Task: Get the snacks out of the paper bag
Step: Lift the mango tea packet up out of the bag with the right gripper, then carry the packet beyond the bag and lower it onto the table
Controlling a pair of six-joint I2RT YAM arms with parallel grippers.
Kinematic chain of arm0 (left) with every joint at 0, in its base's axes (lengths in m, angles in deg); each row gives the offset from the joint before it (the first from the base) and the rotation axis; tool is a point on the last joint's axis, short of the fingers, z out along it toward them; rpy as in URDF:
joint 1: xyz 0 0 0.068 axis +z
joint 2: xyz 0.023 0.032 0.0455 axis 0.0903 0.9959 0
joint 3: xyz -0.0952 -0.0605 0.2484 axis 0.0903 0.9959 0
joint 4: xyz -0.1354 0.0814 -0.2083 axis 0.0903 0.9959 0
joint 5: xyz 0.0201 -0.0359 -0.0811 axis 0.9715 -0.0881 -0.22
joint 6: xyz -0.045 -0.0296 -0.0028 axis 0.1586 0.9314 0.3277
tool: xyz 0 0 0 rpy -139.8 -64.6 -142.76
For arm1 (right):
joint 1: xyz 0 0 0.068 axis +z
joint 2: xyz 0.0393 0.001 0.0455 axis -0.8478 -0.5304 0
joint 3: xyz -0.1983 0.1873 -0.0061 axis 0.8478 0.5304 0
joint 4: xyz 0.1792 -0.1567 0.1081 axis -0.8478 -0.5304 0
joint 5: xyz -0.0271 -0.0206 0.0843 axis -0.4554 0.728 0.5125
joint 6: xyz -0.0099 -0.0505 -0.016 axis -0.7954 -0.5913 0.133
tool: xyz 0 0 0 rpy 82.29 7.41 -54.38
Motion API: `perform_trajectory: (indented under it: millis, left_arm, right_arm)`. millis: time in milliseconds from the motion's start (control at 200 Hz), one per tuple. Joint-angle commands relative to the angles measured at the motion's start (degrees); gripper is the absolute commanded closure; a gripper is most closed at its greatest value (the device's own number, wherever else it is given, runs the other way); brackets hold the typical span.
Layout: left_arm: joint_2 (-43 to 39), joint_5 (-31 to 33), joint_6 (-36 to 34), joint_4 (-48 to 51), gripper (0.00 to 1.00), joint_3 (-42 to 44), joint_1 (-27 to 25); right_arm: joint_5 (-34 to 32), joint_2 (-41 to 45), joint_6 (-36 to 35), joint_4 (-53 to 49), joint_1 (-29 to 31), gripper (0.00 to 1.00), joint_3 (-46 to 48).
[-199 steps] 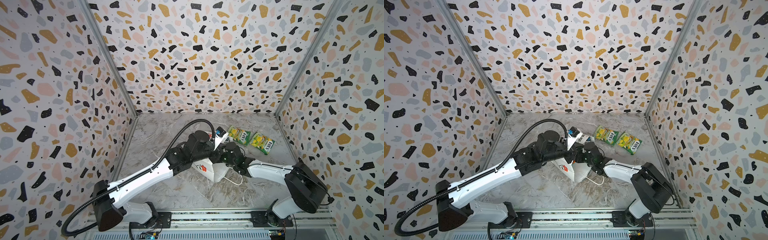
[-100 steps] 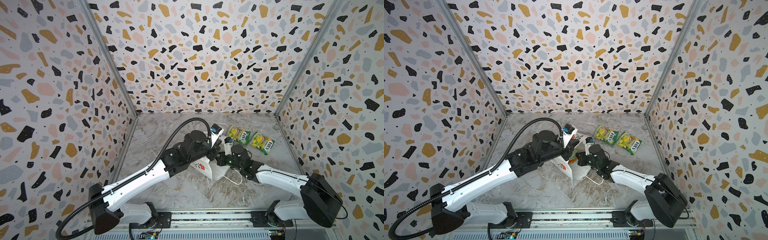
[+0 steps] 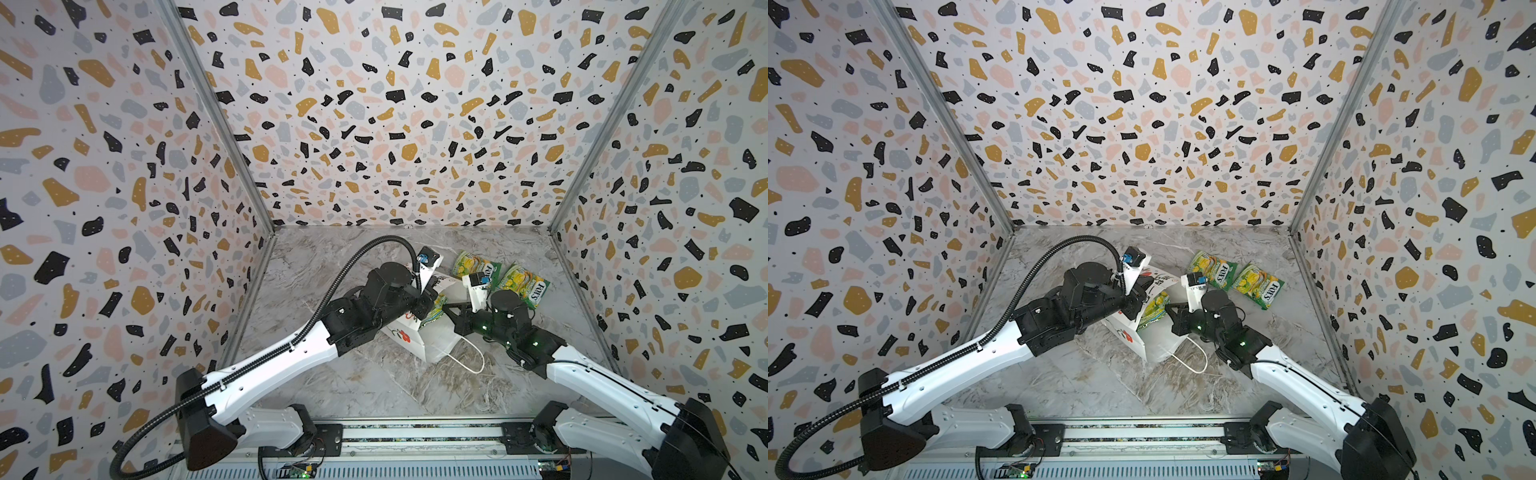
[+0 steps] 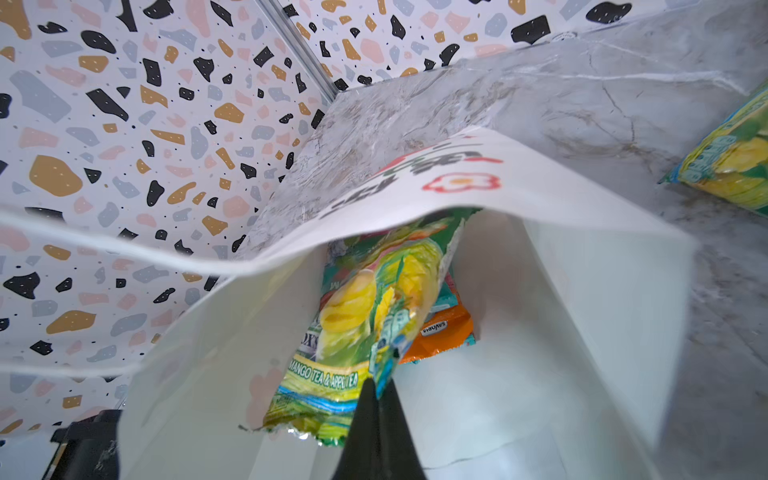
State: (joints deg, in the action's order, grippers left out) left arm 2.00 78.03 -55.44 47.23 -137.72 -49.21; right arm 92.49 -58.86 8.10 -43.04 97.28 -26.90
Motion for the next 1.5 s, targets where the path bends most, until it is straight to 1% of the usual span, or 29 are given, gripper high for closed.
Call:
perform_trajectory:
  millis: [0,290,416,566,701,876,1011,1101,1151,1191,1337,1497]
  left_arm:
    - [-1.75,3.00,1.12,-3.32,1.00,0.48,0.53]
    - [-1.83,2.82,1.39,-3.51,1.00,0.64,0.99]
    - [-1.83,2.83,1.43,-3.63,1.00,0.78,1.05]
    - [-1.74,2.49,1.42,-3.61,1.00,0.76,1.10]
    - [-1.74,2.54,1.40,-3.51,1.00,0.72,1.07]
    - [-1.65,2.18,1.40,-3.51,1.00,0.61,1.08]
    - [-1.73,1.92,1.31,-3.49,1.00,0.67,1.09]
    - [-1.86,1.83,1.31,-3.60,1.00,0.63,1.12]
    - [-1.91,1.70,1.31,-3.64,1.00,0.69,1.13]
    - [-1.91,1.58,1.31,-3.62,1.00,0.73,1.11]
    - [-1.91,0.69,1.22,-3.75,1.00,0.75,1.07]
    - [-2.35,1.51,0.71,-3.82,1.00,1.02,1.12]
  right_arm:
    - [1.04,3.05,-3.70,-4.61,-0.37,1.00,-4.32]
    - [0.17,9.36,-7.18,-10.31,-0.46,1.00,-11.12]
    - [-1.96,11.48,-8.72,-13.57,-0.43,1.00,-14.36]
    - [-6.02,14.02,-10.59,-17.30,-0.50,1.00,-18.15]
    - [-8.11,16.67,-13.00,-18.77,-0.51,1.00,-20.79]
    - [-17.29,17.84,-15.29,-23.91,-0.54,1.00,-24.60]
    - [-28.40,16.33,-14.98,-28.58,-0.96,1.00,-25.39]
    - [-31.69,13.92,-14.90,-30.88,-3.01,1.00,-24.81]
    - [-31.55,12.44,-14.56,-31.31,-5.36,1.00,-23.72]
    - [-30.08,11.19,-14.26,-31.15,-7.66,1.00,-22.73]
    - [-21.53,7.14,-13.93,-26.98,-16.30,1.00,-17.75]
    - [-13.46,2.28,-14.58,-20.31,-21.58,1.00,-13.29]
